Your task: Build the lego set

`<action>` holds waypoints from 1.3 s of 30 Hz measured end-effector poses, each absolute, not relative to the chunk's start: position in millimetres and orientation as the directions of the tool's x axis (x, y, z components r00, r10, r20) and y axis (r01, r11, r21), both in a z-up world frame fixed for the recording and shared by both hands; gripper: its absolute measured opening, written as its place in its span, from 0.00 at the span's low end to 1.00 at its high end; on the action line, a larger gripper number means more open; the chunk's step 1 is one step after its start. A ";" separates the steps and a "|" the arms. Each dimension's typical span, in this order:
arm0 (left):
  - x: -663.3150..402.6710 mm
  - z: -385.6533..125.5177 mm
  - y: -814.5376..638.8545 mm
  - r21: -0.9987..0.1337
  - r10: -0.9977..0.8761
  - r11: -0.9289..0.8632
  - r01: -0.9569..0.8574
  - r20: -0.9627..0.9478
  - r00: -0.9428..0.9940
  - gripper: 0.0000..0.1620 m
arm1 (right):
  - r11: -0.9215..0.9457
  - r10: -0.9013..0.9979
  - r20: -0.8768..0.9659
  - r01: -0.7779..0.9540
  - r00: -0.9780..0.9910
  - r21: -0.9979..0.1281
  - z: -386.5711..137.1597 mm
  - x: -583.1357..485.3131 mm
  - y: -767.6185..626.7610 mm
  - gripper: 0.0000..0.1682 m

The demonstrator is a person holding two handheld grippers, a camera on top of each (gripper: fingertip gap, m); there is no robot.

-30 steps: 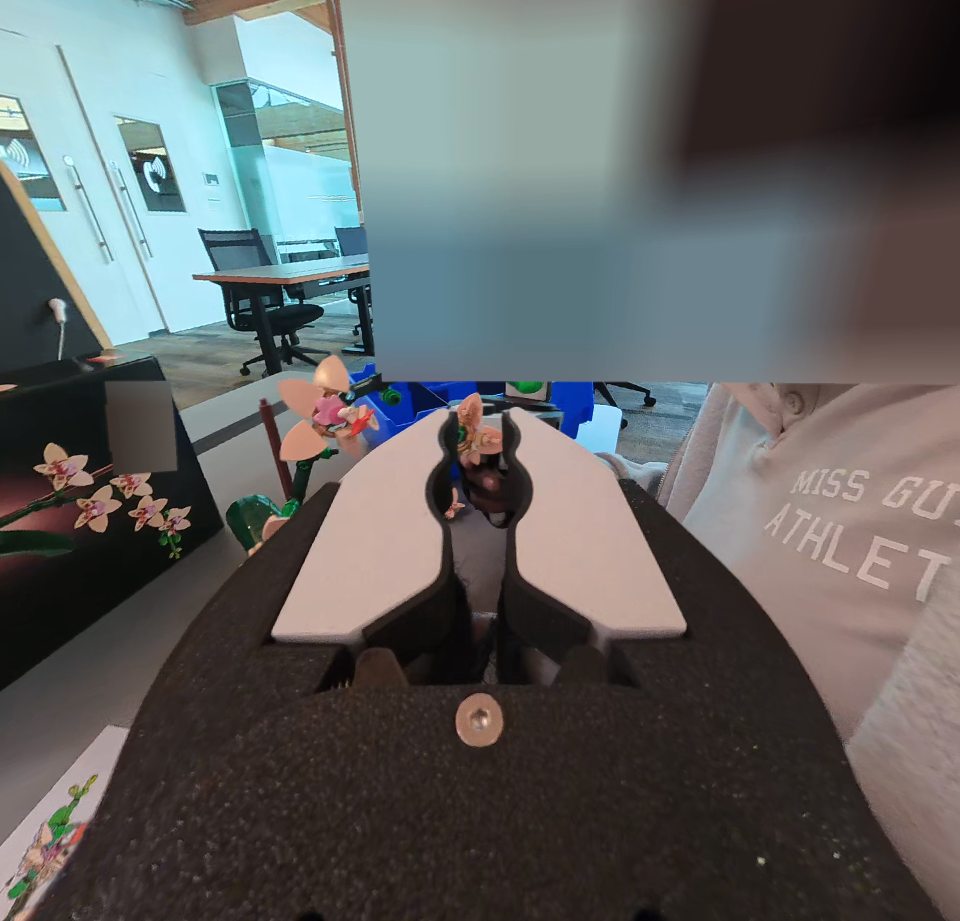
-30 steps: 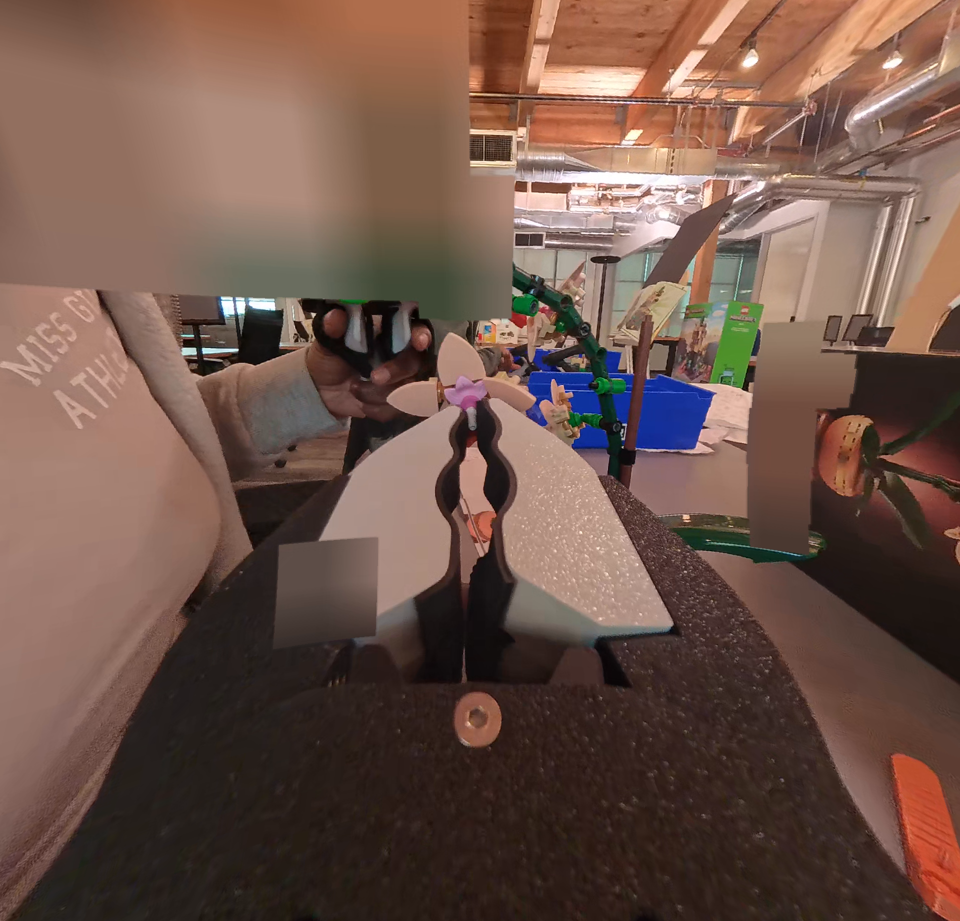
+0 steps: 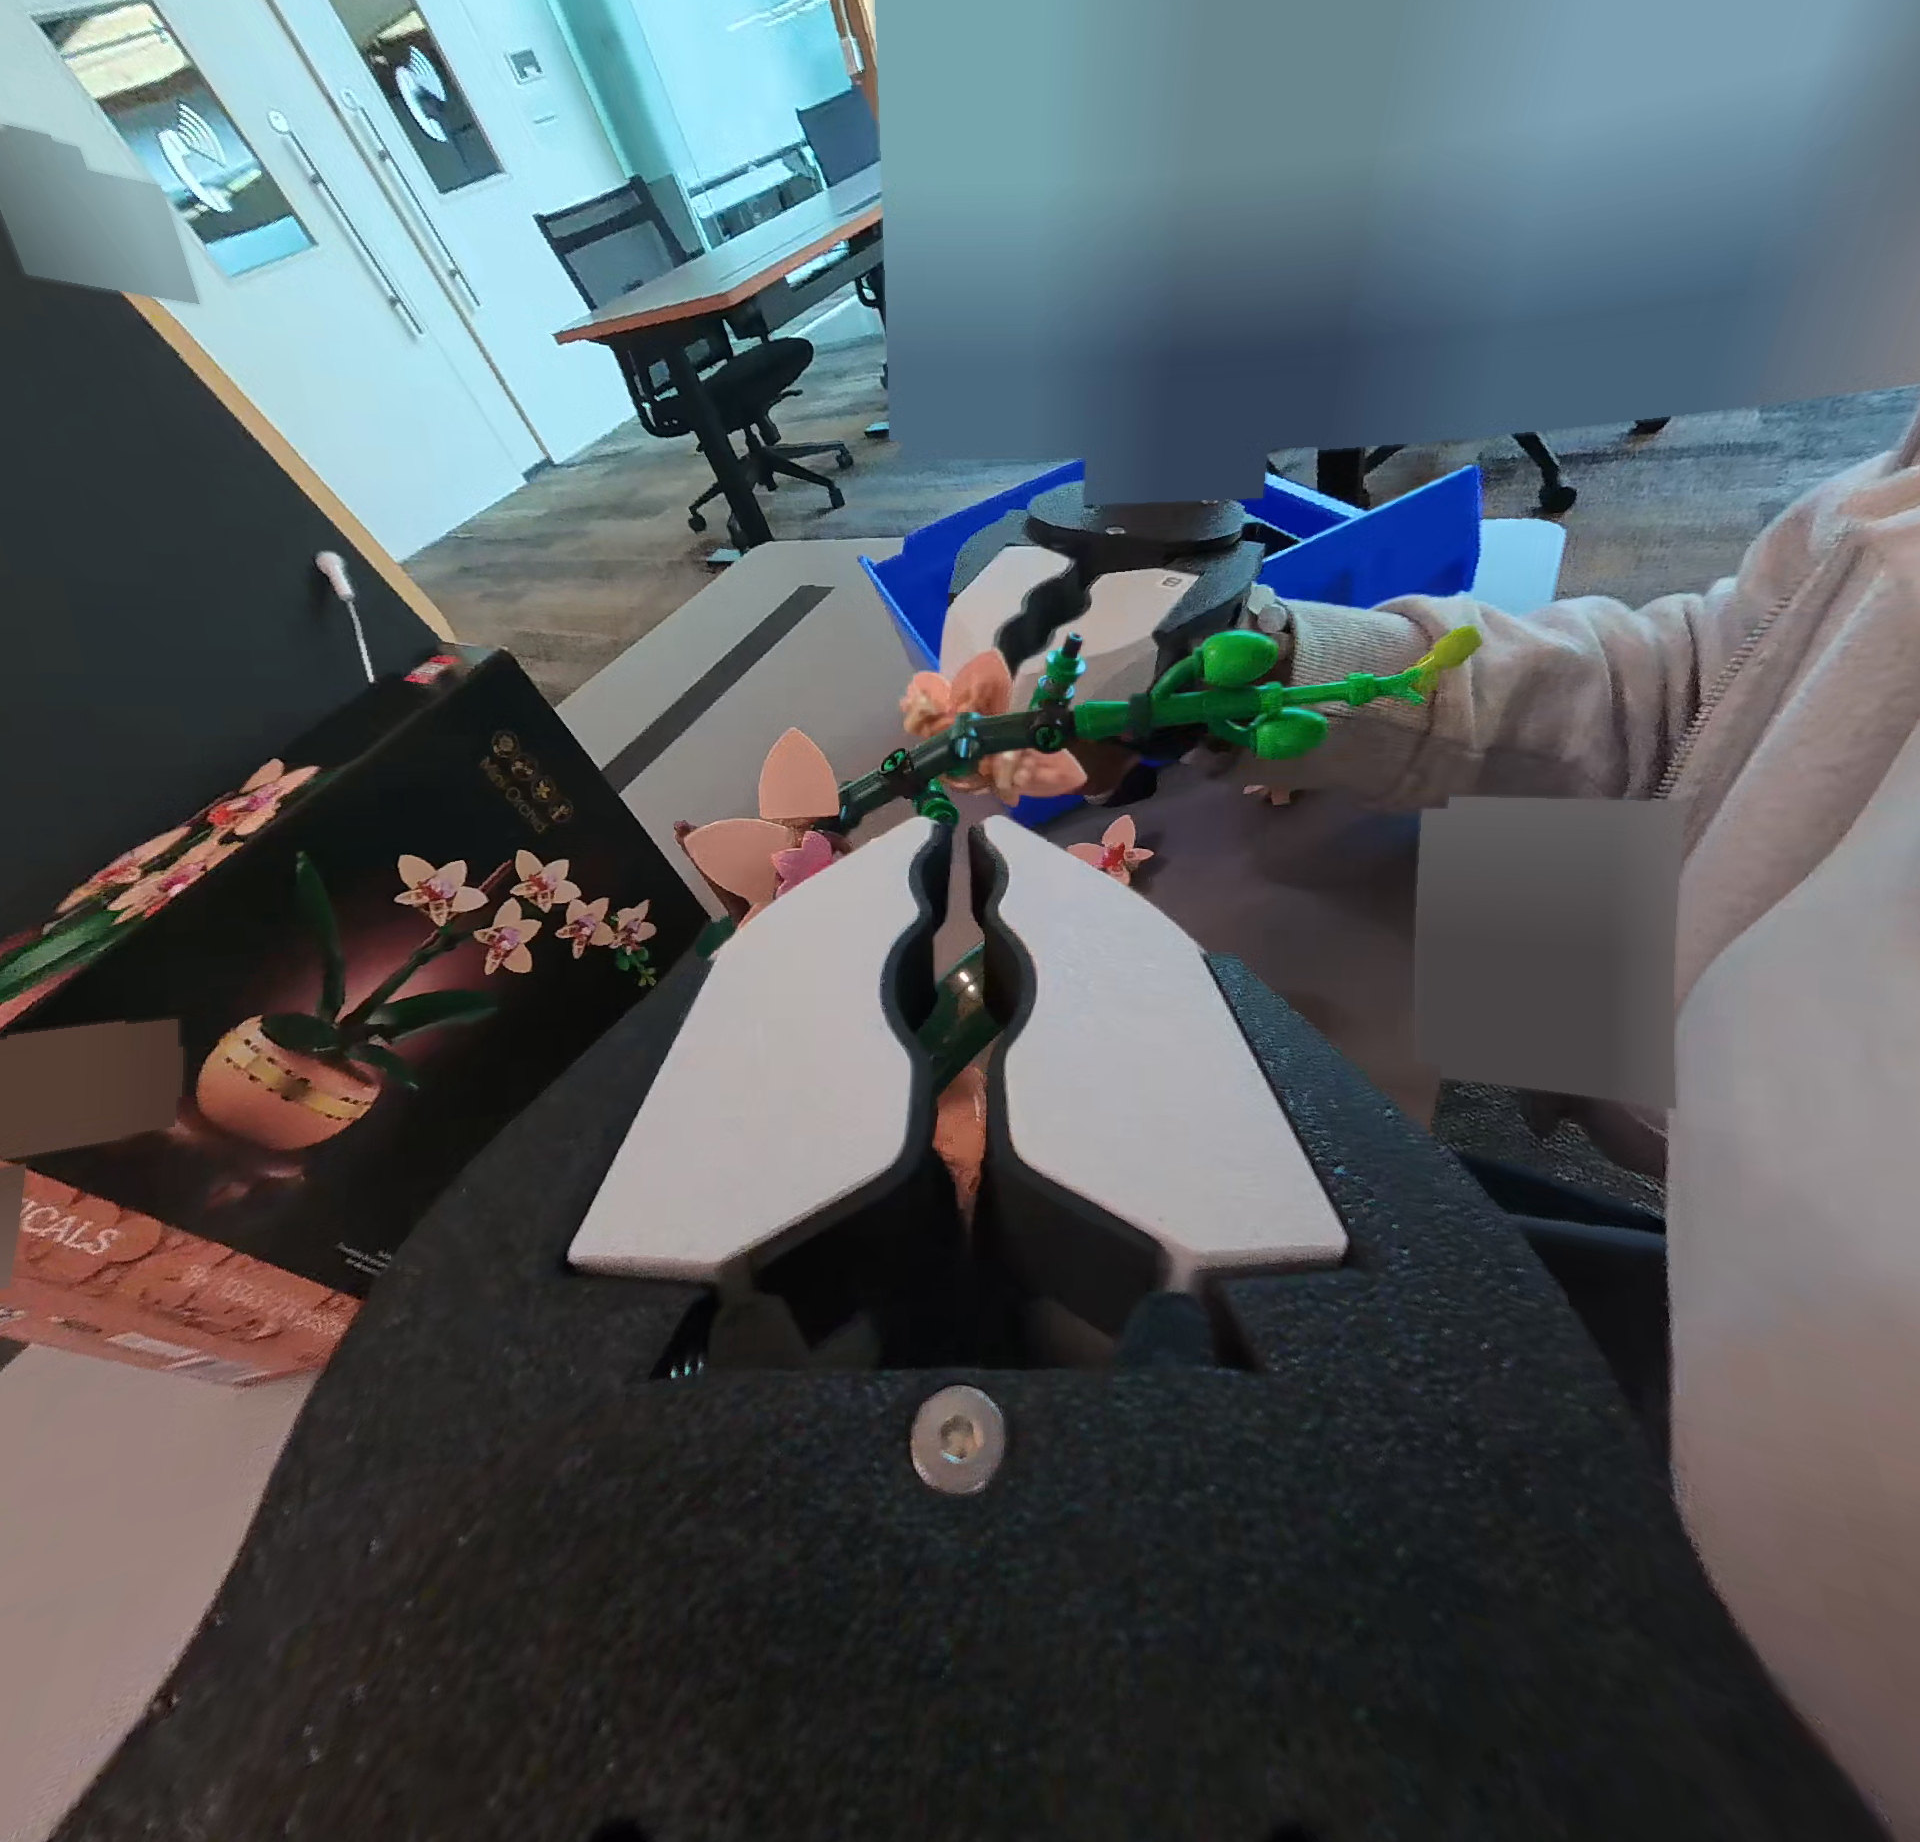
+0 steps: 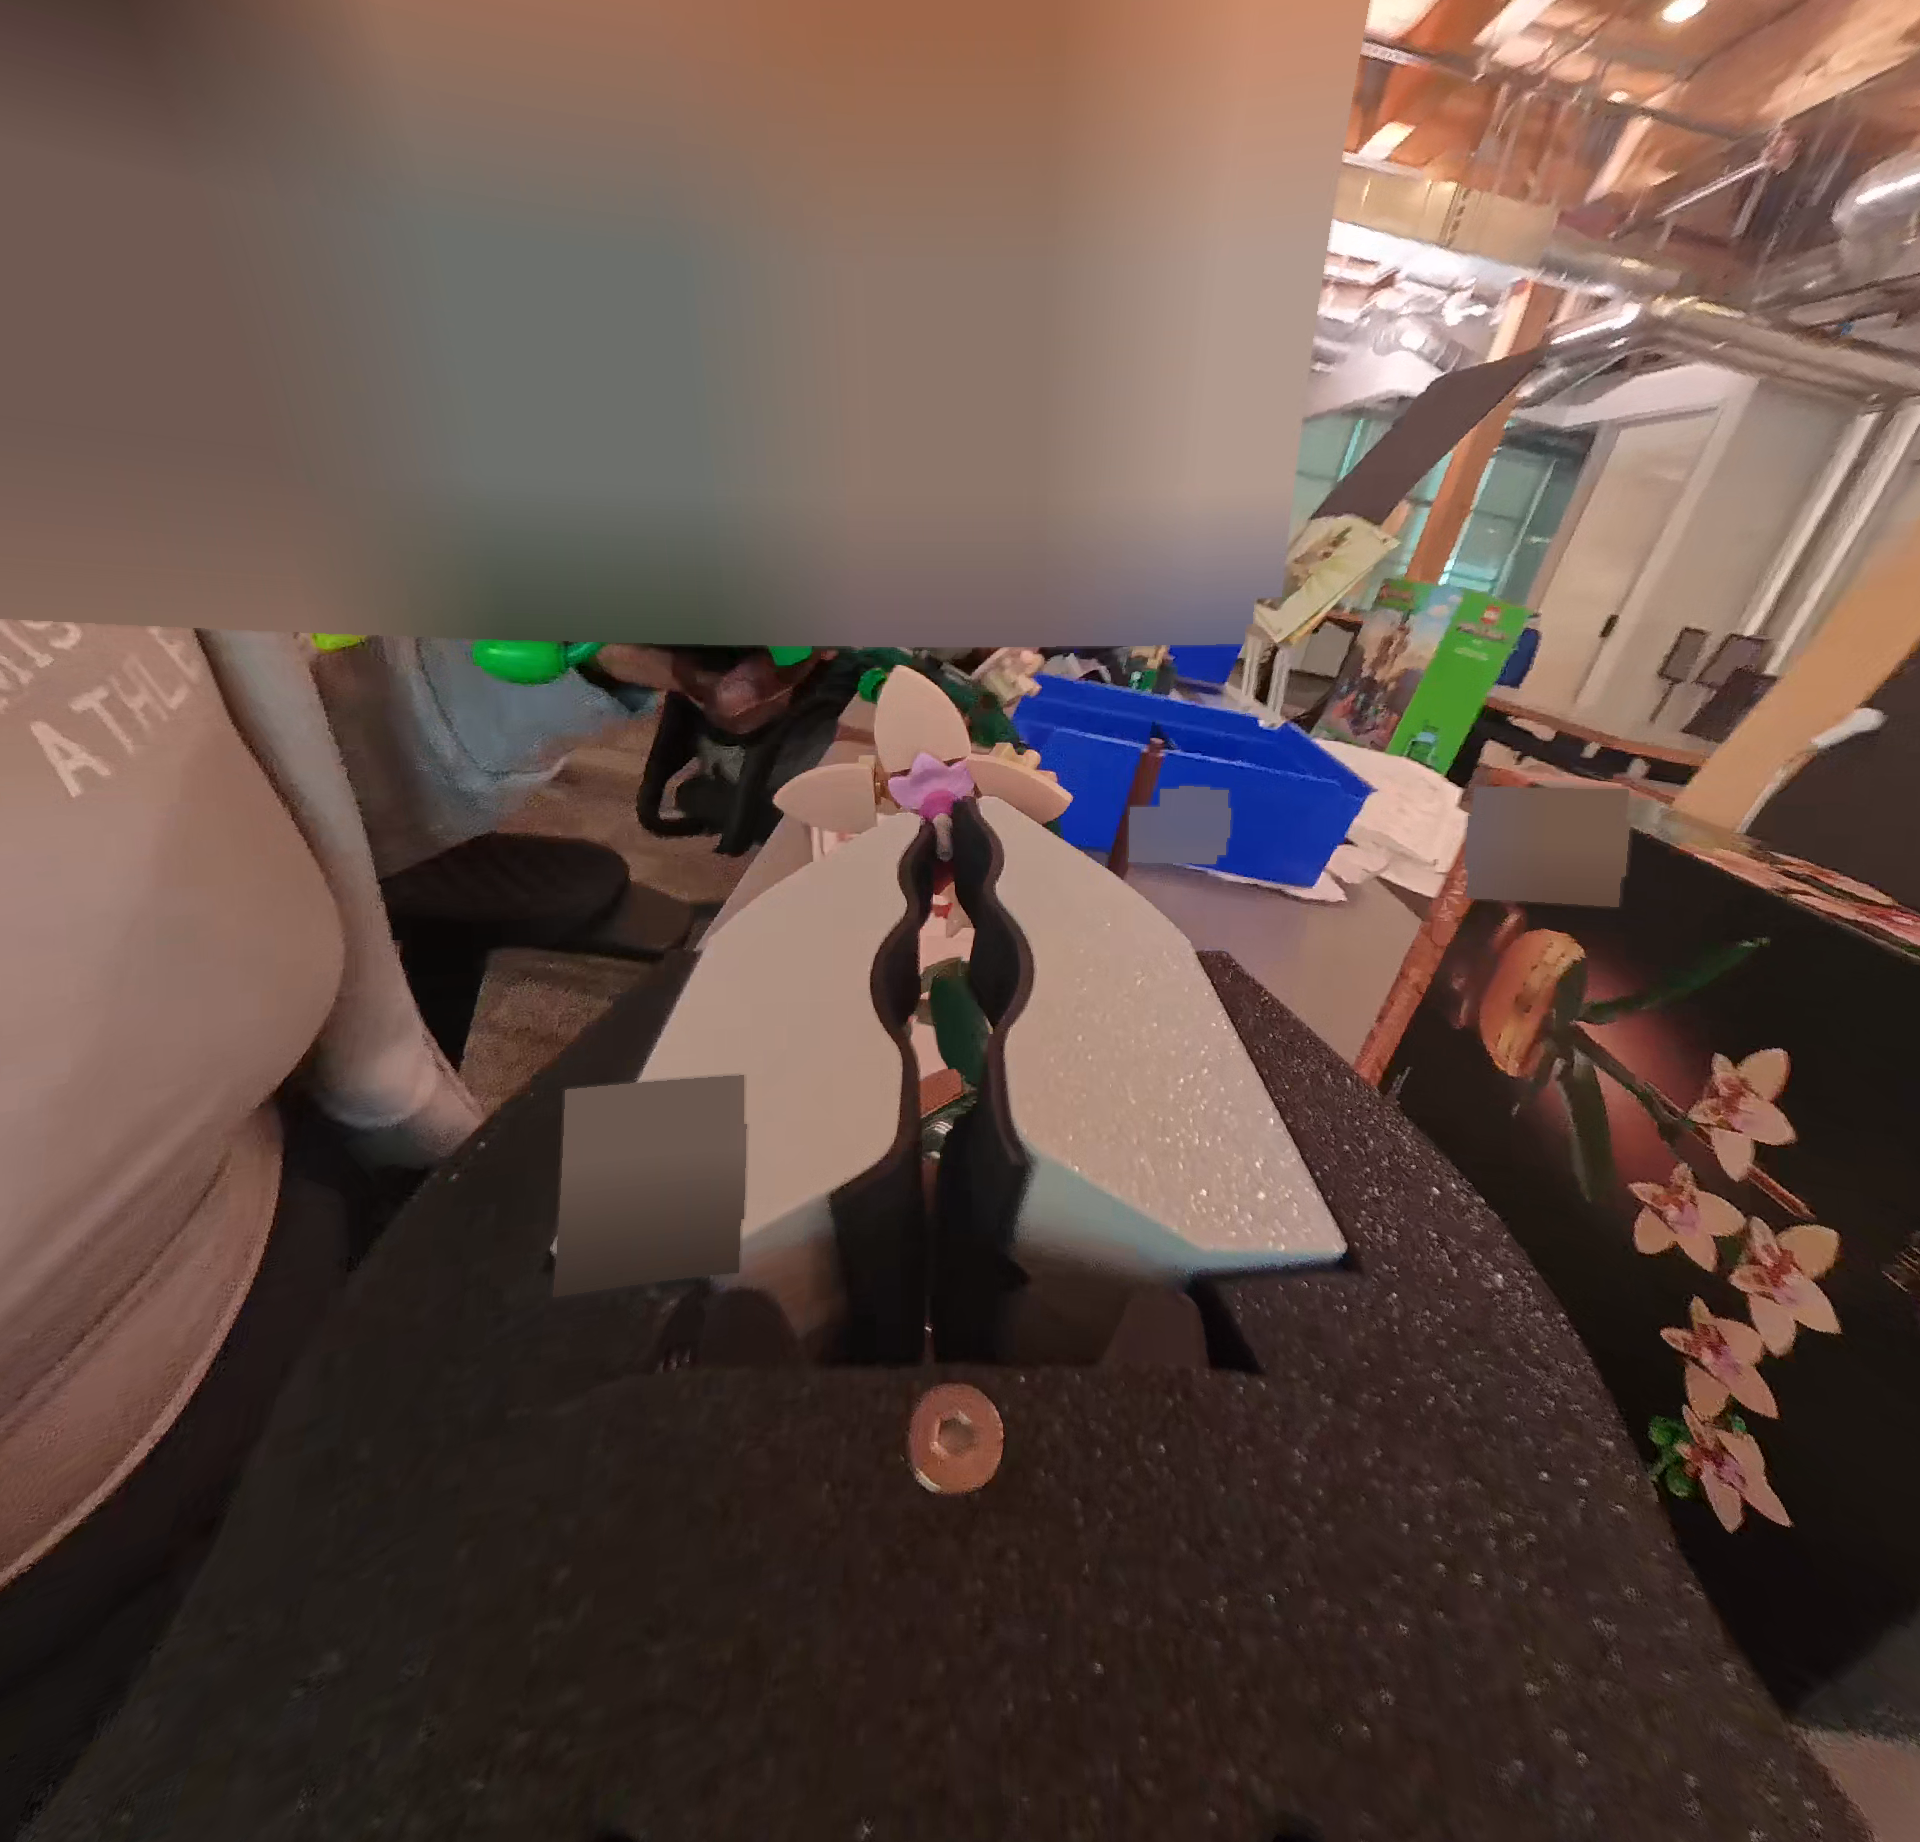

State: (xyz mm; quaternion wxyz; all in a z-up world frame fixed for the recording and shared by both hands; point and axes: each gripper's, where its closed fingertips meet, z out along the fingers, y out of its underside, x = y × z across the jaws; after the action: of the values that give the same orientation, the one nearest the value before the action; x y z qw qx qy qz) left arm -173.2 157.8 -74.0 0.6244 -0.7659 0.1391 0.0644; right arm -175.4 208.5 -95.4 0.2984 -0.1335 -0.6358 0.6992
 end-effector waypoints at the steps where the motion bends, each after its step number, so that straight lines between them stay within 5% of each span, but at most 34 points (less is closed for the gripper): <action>1: -174.3 -75.6 159.4 -0.937 -0.117 -0.177 -0.300 -0.283 0.952 0.03 | 0.000 0.566 0.201 -0.244 -0.800 -0.970 -96.7 -175.2 204.9 0.02; 26: -178.4 -82.2 175.2 -0.892 -0.080 -0.170 -0.419 -0.412 0.908 0.03 | -0.027 0.349 0.161 -0.181 -0.923 -0.983 -97.5 -183.0 190.3 0.02; 39: -182.7 -79.2 170.4 -0.956 -0.178 -0.108 -0.273 -0.252 0.951 0.03 | -0.232 0.266 0.053 -0.117 -0.962 -0.966 -89.5 -184.6 198.2 0.02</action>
State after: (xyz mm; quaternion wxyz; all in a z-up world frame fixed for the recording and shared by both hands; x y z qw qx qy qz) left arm -182.7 170.4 -79.2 0.6504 -0.7433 0.1518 0.0366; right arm -184.6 198.2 -89.5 0.1226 -0.0613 -0.6073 0.7826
